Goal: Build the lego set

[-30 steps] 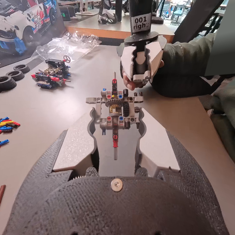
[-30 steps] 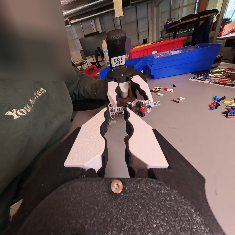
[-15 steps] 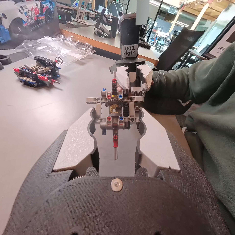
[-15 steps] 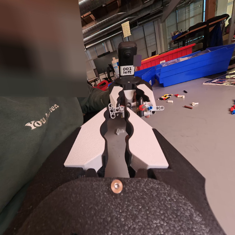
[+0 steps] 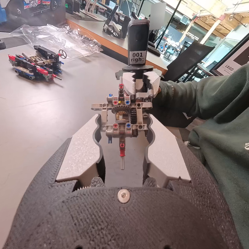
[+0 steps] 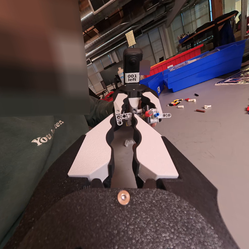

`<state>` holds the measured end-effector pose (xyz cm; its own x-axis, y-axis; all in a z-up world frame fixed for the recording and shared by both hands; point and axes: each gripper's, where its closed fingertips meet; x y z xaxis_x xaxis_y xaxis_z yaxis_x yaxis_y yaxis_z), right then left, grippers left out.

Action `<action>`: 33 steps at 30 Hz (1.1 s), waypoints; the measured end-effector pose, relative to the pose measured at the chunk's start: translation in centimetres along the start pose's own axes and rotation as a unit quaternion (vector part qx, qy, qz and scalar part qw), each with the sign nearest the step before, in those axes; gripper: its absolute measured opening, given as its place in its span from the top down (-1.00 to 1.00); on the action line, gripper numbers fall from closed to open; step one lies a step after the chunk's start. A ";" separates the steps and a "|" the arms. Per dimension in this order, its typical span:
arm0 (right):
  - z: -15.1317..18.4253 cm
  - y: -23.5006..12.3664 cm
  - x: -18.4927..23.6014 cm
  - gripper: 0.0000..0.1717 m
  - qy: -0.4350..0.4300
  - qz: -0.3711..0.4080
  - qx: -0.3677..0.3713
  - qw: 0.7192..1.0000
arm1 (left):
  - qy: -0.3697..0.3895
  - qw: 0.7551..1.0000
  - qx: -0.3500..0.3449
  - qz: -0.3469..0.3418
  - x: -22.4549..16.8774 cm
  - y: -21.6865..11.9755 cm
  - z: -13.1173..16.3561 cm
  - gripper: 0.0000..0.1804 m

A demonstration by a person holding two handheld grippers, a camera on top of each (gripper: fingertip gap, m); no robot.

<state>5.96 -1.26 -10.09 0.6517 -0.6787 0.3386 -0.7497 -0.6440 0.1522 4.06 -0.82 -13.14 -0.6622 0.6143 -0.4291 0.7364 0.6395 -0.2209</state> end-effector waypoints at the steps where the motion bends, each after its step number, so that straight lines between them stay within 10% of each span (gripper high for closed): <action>1: -0.1 0.0 0.0 0.74 0.004 0.000 -0.003 1.000 | 0.000 1.000 0.001 -0.003 0.0 0.0 0.0 0.25; 33: -1.1 2.0 -0.5 0.74 -0.020 0.044 -0.008 0.999 | -0.077 0.996 -0.051 -0.003 0.5 0.7 -0.2 0.26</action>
<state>3.96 -1.83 -8.99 0.5866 -0.7467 0.3137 -0.8063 -0.5749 0.1392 4.28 0.00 -13.34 -0.6312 0.5374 -0.5593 0.7100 0.6906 -0.1377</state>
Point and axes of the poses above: each gripper's, where its closed fingertips meet, y out along the fingers, z out of its underside, x = y × z across the jaws, and after that the axes turned 4 degrees about -y, right-handed
